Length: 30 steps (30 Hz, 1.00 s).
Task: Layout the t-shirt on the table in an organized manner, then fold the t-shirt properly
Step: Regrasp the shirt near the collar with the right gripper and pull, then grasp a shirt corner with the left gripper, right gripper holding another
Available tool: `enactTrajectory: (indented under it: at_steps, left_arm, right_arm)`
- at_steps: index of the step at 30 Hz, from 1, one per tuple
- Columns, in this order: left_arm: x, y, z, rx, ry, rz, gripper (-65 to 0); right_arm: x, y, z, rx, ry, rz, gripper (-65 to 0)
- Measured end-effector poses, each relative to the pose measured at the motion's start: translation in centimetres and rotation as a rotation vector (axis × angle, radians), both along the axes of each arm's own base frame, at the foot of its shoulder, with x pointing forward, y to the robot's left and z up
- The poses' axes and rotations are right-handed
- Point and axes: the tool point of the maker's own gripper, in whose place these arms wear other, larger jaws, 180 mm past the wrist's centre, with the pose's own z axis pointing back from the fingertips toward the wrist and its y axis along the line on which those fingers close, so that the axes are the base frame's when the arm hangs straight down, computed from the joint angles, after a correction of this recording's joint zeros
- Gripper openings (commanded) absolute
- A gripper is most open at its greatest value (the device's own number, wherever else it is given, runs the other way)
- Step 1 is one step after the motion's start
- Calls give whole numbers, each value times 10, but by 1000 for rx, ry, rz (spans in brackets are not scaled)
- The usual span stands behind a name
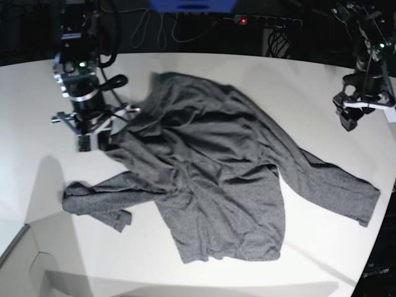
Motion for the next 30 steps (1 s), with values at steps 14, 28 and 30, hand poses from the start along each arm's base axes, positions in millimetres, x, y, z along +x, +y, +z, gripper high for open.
enactTrajectory:
  at_steps: [14, 28, 30]
  left_arm:
    - [10, -16, -1, -19, -10, -50, -223]
    - [50, -30, 20, 33, -67, -168, -221]
    - [59, -31, 14, 18, -60, -178, -221]
  right_arm:
    - [25, -121, -11, -59, 17, -284, -650]
    - [4, -152, -5, -49, 40, -398, -398]
    - [5, -150, -6, -44, 37, -396, -357]
